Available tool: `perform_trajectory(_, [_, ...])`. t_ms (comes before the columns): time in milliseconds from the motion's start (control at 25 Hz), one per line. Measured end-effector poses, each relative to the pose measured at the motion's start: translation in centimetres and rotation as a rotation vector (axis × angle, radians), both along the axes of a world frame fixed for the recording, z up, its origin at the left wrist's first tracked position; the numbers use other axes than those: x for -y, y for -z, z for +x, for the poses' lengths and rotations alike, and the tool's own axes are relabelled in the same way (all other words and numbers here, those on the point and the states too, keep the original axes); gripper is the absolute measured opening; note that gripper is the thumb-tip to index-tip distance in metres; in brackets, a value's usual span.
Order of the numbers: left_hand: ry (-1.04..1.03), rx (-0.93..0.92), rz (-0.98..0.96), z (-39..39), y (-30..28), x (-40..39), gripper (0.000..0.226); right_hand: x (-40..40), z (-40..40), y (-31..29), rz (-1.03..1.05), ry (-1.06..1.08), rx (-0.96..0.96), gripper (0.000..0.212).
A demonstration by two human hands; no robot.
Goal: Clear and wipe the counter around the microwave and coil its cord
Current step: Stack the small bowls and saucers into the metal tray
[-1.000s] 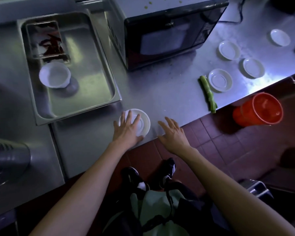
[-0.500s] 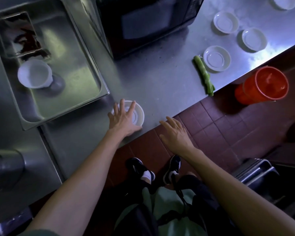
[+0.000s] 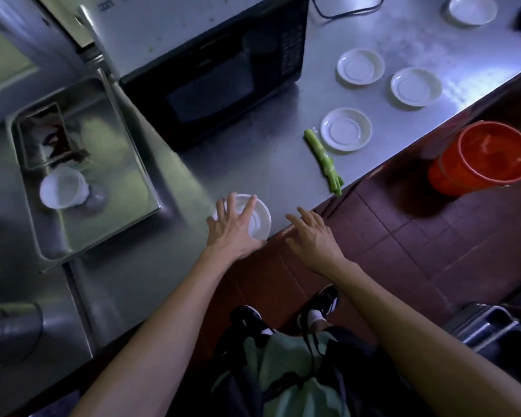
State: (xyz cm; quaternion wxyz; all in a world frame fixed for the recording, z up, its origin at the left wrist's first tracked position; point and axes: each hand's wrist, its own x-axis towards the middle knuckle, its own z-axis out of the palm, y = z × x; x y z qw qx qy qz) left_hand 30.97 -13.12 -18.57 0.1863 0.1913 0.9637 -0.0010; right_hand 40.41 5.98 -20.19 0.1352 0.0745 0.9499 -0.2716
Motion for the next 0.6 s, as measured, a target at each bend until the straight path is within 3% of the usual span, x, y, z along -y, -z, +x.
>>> perform_trajectory(600, [0.218,-0.024,0.015,0.4,-1.2,-19.7,0.113,-18.9,2.6,0.3,-0.018,0.262,-0.011,0.064])
